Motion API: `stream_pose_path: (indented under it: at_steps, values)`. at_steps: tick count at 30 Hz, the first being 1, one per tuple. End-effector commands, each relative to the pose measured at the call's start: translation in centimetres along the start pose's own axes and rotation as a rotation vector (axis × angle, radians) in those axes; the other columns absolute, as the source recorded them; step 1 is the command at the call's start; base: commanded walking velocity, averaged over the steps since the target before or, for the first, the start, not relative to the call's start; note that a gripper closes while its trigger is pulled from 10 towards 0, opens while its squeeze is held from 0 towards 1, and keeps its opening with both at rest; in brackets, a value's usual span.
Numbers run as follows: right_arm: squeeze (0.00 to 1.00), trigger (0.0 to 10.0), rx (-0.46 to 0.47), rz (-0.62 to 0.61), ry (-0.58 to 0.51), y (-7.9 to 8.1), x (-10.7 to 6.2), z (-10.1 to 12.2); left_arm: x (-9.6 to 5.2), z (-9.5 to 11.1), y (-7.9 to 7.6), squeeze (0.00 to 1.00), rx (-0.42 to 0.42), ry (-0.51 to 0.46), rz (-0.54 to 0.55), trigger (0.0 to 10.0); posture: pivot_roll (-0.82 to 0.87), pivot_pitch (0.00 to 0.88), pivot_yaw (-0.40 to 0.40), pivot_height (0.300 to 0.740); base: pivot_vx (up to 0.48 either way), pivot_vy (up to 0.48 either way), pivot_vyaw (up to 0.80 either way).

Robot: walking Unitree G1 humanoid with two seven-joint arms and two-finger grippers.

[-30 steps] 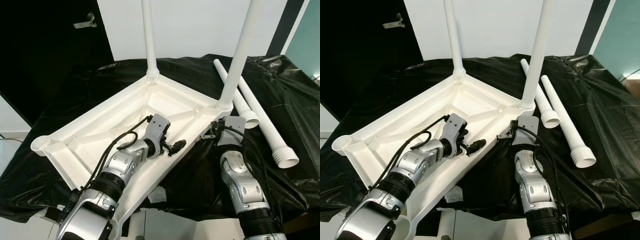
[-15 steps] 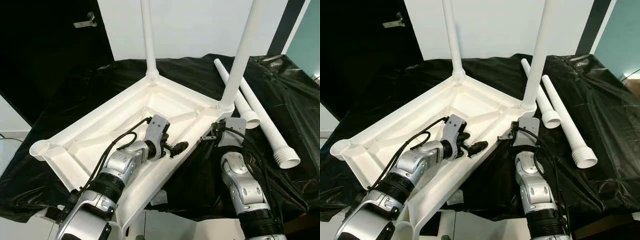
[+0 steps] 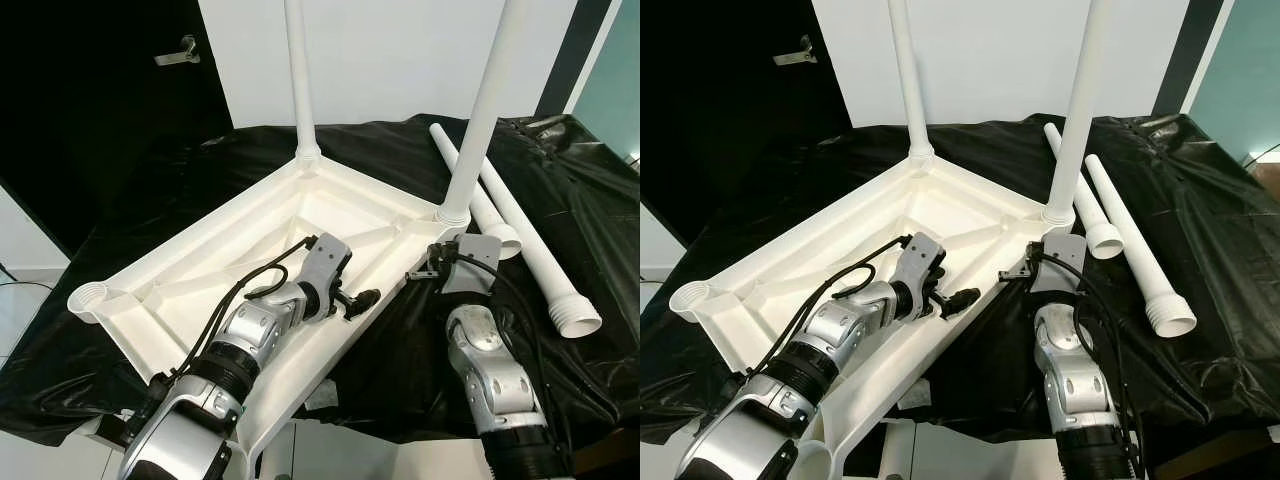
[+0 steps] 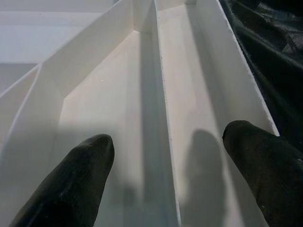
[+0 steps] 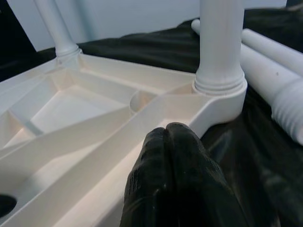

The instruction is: Building children table

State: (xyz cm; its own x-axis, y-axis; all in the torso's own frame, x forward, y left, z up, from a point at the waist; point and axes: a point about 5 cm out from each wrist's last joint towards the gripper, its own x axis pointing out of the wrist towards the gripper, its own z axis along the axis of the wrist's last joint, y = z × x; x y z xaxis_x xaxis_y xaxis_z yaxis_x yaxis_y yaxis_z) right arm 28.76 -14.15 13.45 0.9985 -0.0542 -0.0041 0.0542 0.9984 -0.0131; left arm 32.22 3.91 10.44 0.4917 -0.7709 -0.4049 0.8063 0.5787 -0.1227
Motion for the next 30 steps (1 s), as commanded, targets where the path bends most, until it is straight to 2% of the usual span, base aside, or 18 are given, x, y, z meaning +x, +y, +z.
stream_pose_path:
  at_steps: [1, 4, 11, 13, 15, 17, 18, 23, 27, 30]
  values:
    - [0.0, 10.0, 0.015, 0.004, 0.025, 0.1, -0.2, -0.2, 0.6, -3.9, -1.5, 0.0, -0.086, 0.14, -0.132, 10.0, -0.11, 0.0, 0.051, 0.74, 0.0, 0.0, 0.0]
    - [0.0, 10.0, 0.004, -0.001, 0.09, 0.1, -1.2, -1.1, 0.5, -3.7, -1.3, 0.0, -0.088, 0.124, -0.129, 10.0, -0.12, 0.0, 0.054, 0.74, 0.0, 0.0, 0.0]
    - [0.0, 10.0, 0.011, -0.03, 0.15, -0.5, -1.0, -2.3, 0.8, -2.3, -1.7, 0.0, -0.103, 0.039, -0.171, 10.0, -0.12, 0.0, 0.058, 0.74, 0.0, 0.0, 0.0]
    - [0.0, 10.0, -0.011, 0.003, 0.174, -0.4, 0.1, -3.0, 0.8, -1.6, -2.0, 0.0, -0.105, -0.002, -0.199, 10.0, -0.1, 0.0, 0.062, 0.74, 0.0, 0.0, 0.0]
    - [0.0, 10.0, -0.02, 0.022, 0.176, -0.3, 0.5, -3.0, 0.8, -1.5, -2.0, 0.0, -0.11, -0.006, -0.2, 10.0, -0.1, 0.0, 0.062, 0.74, 0.0, 0.0, 0.0]
    - [0.0, 10.0, -0.024, 0.045, 0.176, -0.1, 0.8, -2.9, 0.8, -1.5, -2.0, 0.0, -0.115, -0.005, -0.198, 10.0, -0.09, 0.0, 0.062, 0.74, 0.0, 0.0, 0.0]
    - [0.0, 10.0, -0.034, 0.096, 0.177, 0.4, 1.3, -2.6, 0.7, -1.6, -2.0, 0.0, -0.13, -0.004, -0.201, 10.0, -0.08, 0.0, 0.057, 0.74, 0.0, 0.0, 0.0]
    - [0.0, 10.0, -0.047, 0.129, 0.185, 0.7, 1.7, -2.7, 0.5, -1.8, -2.0, 0.0, -0.143, -0.004, -0.2, 10.0, -0.08, 0.0, 0.056, 0.74, 0.0, 0.0, 0.0]
    - [0.0, 10.0, -0.072, 0.155, 0.185, 0.7, 2.8, -2.7, 0.3, -2.1, -2.0, 0.0, -0.154, 0.001, -0.194, 10.0, -0.07, 0.002, 0.058, 0.74, 0.0, 0.0, 0.0]
    - [0.0, 10.0, -0.086, 0.204, 0.207, 0.9, 4.5, -2.7, 0.3, -2.3, -2.3, 0.0, -0.143, 0.017, -0.217, 10.0, -0.06, 0.0, 0.062, 0.74, 0.0, 0.0, 0.0]
